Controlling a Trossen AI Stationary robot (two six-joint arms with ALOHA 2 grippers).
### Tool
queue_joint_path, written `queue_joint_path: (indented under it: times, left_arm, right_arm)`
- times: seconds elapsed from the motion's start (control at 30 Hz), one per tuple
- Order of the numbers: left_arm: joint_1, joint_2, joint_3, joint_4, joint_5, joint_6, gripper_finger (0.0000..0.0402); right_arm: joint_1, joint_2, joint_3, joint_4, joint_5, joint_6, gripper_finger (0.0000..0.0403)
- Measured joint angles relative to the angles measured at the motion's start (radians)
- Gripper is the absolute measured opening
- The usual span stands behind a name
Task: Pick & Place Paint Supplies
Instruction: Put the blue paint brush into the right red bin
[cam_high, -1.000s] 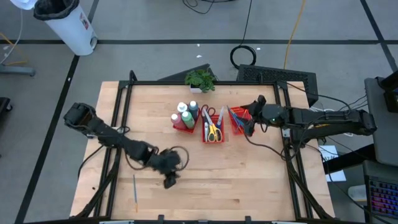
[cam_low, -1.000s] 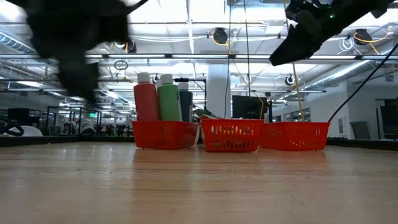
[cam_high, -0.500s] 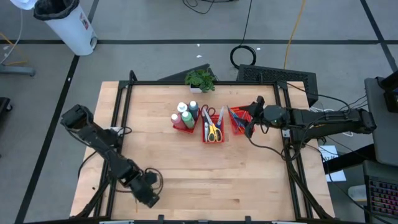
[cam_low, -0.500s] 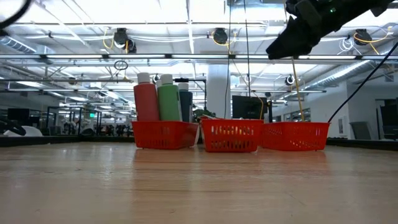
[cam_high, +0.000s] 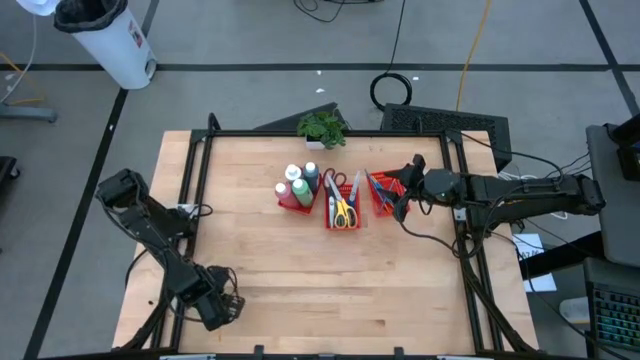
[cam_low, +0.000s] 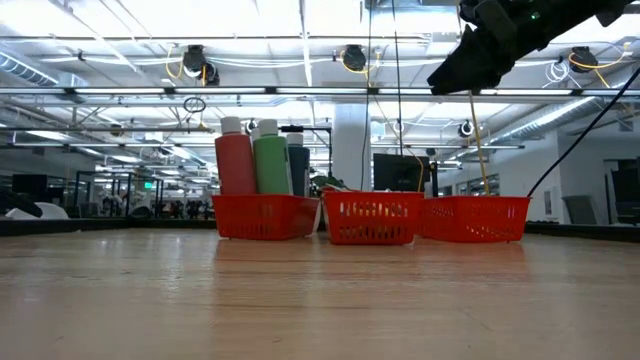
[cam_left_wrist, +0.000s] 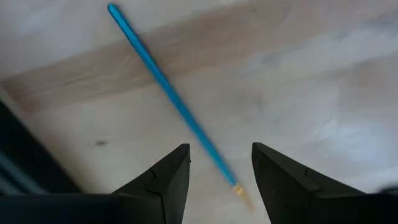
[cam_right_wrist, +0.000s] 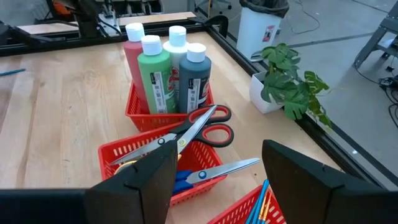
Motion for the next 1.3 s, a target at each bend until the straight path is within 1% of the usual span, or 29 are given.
queue_joint_path:
  times: [0.1,0.17,0.23,0.4,0.5,0.63,0.7,0.77,0.9,0.93,0.97,1.13,1.2,1.3]
  left_arm:
    - [-0.021,0.0,0.0,0.003,-0.082,-0.081,0.0177]
    - [-0.033,0.0,0.0,0.003,-0.105,-0.117,0.0177]
    - [-0.04,0.005,0.0,-0.003,-0.102,-0.132,0.0177]
    - [-0.046,0.057,0.0,-0.032,-0.052,-0.149,0.0177]
    - [-0.047,0.101,0.005,-0.006,-0.053,-0.154,0.0177]
    - [-0.047,0.146,0.008,0.021,-0.084,-0.136,0.0175]
    - [-0.047,0.15,0.008,0.025,-0.096,-0.135,0.0162]
    - [-0.038,0.151,0.008,0.027,-0.097,-0.135,0.0133]
    - [-0.034,0.152,0.009,0.031,-0.118,-0.117,0.005]
    - [-0.035,0.152,0.009,0.035,-0.131,-0.094,0.0028]
    - [-0.037,0.152,0.009,0.036,-0.143,-0.065,0.0016]
    - [-0.03,0.152,0.009,0.043,-0.219,0.026,0.0017]
    - [-0.013,0.152,0.009,0.043,-0.213,0.092,0.0008]
    - [0.012,0.143,0.01,0.042,-0.213,0.18,0.0007]
  right_arm:
    - [0.0,0.0,0.0,0.0,-0.002,0.0,0.0226]
    - [0.0,0.0,0.0,0.0,-0.002,0.0,0.0226]
    - [0.005,0.0,0.0,-0.001,-0.002,0.0,0.0226]
    - [0.019,0.0,0.0,-0.001,-0.002,0.0,0.0226]
    - [0.027,0.0,0.0,-0.001,-0.002,0.0,0.0226]
    - [0.031,0.0,0.0,-0.001,-0.002,0.0,0.0226]
    - [0.031,0.0,0.0,-0.001,-0.002,0.0,0.0226]
    - [0.031,0.0,0.0,-0.001,-0.001,0.0,0.0226]
    - [0.031,0.0,0.0,-0.001,-0.001,0.0,0.0226]
    - [0.031,0.0,0.0,-0.001,-0.001,0.0,0.0226]
    - [0.031,0.0,0.0,-0.001,-0.001,0.0,0.0226]
    - [0.031,0.0,0.0,-0.001,-0.001,0.0,0.0226]
    - [0.031,0.0,0.0,-0.001,-0.001,0.0,0.0226]
    - [0.031,0.0,0.0,0.015,-0.002,-0.001,0.0226]
